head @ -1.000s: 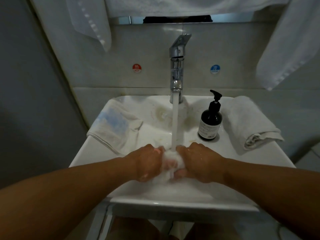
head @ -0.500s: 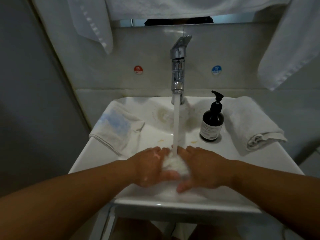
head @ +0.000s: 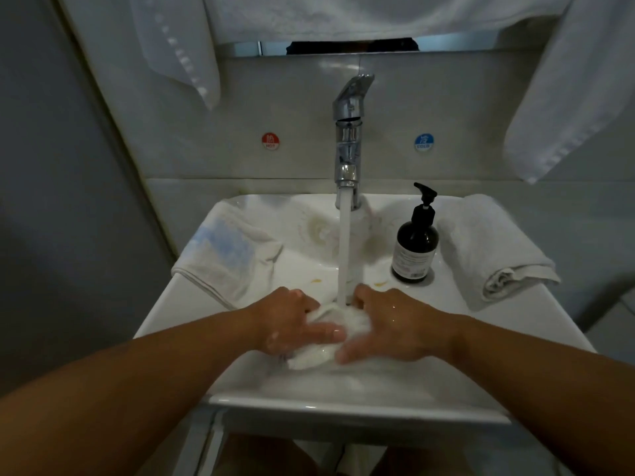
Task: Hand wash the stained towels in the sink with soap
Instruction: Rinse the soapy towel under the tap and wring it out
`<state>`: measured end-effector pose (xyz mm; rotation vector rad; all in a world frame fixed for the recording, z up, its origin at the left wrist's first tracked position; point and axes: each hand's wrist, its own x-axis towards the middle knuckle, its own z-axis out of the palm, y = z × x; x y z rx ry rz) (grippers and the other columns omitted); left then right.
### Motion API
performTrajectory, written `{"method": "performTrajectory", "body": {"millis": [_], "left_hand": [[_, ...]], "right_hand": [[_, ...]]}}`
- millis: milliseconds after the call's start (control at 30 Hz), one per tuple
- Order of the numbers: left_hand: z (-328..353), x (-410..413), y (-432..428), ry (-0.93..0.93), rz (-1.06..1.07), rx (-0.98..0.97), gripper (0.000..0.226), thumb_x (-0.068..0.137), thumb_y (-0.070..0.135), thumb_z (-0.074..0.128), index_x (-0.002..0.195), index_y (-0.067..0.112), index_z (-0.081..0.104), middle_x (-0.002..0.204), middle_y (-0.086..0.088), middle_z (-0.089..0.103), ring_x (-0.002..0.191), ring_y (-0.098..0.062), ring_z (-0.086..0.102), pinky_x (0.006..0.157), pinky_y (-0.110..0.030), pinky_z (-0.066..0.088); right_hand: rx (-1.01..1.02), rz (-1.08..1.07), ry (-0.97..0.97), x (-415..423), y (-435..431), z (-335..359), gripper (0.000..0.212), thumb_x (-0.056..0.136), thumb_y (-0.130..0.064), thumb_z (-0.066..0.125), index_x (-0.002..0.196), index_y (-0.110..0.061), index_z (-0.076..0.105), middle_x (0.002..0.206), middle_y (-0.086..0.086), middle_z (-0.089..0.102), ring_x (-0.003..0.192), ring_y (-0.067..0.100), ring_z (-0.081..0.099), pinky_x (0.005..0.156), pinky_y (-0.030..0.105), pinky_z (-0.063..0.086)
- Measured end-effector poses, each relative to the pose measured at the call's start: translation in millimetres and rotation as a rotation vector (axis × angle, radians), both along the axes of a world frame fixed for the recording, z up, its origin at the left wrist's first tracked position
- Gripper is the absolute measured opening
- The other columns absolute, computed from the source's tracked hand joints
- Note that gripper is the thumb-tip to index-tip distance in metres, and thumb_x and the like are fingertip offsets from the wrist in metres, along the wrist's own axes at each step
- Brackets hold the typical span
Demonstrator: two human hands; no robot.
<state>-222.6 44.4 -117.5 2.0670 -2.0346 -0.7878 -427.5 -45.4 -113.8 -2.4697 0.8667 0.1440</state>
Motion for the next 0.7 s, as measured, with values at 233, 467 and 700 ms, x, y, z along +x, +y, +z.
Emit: {"method": "performTrajectory", "body": {"millis": [233,467,700], "left_hand": [[0.0,-9.3,11.9,-0.189,-0.035,-0.004,0.086,0.090,0.078,0.043,0.158,0.035,0.012,0.155,-0.002,0.039,0.140,-0.026,0.041,0.115,-0.046,0.036],[-21.7,-4.6,-1.7,-0.363,-0.056,-0.008,0.066,0.094,0.053,0.063,0.146,0.037,0.025,0.120,-0.003,0.064,0.096,-0.021,0.066,0.087,-0.040,0.058],[3.5,-12.3,3.0,-0.108,-0.080,0.101,0.068,0.077,0.086,0.040,0.106,0.028,0.062,0.090,0.003,0.068,0.078,-0.012,0.062,0.069,-0.027,0.046]], "right_hand": [[-0.204,0.137,0.069,-4.6,12.2,-4.9,0.106,0.078,-0.082,0.058,0.157,-0.036,0.004,0.148,0.000,0.039,0.123,0.022,0.051,0.104,0.038,0.046],[-0.299,0.073,0.103,7.8,9.4,-1.6,0.087,0.080,-0.083,0.056,0.144,-0.027,0.038,0.111,0.000,0.064,0.087,0.015,0.060,0.079,0.032,0.055],[0.070,0.036,-0.035,-2.9,0.3,-1.6,0.064,0.062,-0.077,0.076,0.108,-0.032,0.068,0.095,-0.011,0.071,0.085,0.006,0.066,0.081,0.032,0.057]]}}
